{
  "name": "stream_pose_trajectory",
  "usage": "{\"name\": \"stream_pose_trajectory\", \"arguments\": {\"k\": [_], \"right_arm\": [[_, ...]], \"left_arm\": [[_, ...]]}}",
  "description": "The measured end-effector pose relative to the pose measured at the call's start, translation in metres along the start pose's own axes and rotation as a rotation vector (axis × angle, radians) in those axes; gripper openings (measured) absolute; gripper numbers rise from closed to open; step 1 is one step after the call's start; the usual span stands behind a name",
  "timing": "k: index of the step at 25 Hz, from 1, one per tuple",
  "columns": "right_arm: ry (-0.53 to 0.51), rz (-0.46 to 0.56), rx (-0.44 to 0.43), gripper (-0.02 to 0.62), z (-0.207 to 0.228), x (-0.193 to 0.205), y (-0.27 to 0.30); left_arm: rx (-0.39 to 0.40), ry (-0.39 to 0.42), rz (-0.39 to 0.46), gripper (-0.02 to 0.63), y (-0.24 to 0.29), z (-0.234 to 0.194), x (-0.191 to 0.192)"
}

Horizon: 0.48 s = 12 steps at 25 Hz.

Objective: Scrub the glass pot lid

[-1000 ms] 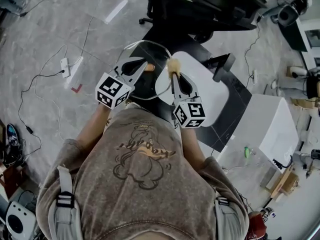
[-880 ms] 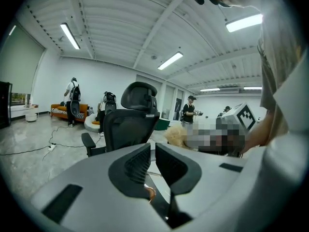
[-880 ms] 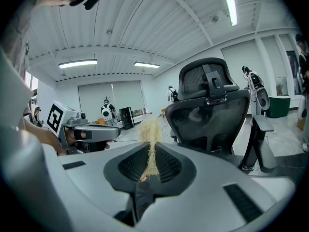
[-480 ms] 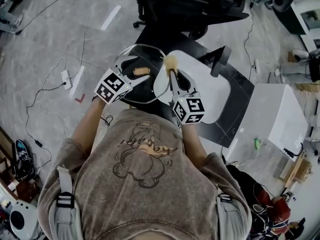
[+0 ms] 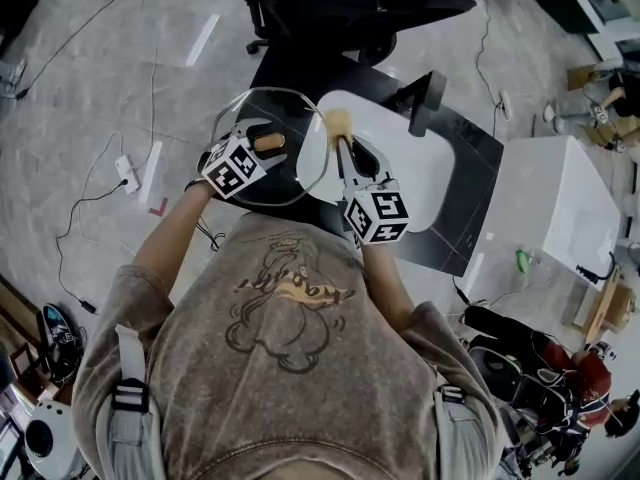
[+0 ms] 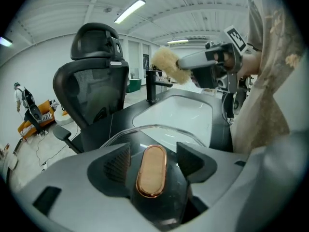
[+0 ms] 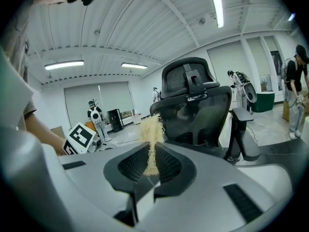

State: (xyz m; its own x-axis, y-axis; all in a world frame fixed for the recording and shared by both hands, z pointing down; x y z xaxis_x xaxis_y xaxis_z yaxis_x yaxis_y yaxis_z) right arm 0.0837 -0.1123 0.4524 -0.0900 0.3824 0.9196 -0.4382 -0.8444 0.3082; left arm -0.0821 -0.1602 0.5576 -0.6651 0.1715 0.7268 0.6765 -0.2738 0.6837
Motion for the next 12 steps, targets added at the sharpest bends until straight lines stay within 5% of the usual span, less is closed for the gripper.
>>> {"name": "stream_pose_trajectory", "arguments": {"k": [12], "right_arm": [[0.025,-0.035,0.045,0.046,0.020,0.010,-0.008]], "left_arm": [[0.007,-0.053,-0.024,0.236,0.027,0.002,0.021]]}}
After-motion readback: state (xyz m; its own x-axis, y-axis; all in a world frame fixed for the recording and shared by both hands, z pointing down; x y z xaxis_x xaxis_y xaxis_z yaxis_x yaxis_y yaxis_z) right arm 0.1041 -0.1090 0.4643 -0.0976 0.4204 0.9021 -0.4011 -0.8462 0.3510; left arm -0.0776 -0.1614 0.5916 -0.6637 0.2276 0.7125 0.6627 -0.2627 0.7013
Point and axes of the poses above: the fingertips, and each gripper's own axes: y forward along the fingers, z to its right, x out of its underside, the point moved 5 cm from there along -y, backward along the fingers, and after that the axes turned 3 degrees about -x, right-handed, at the moved point
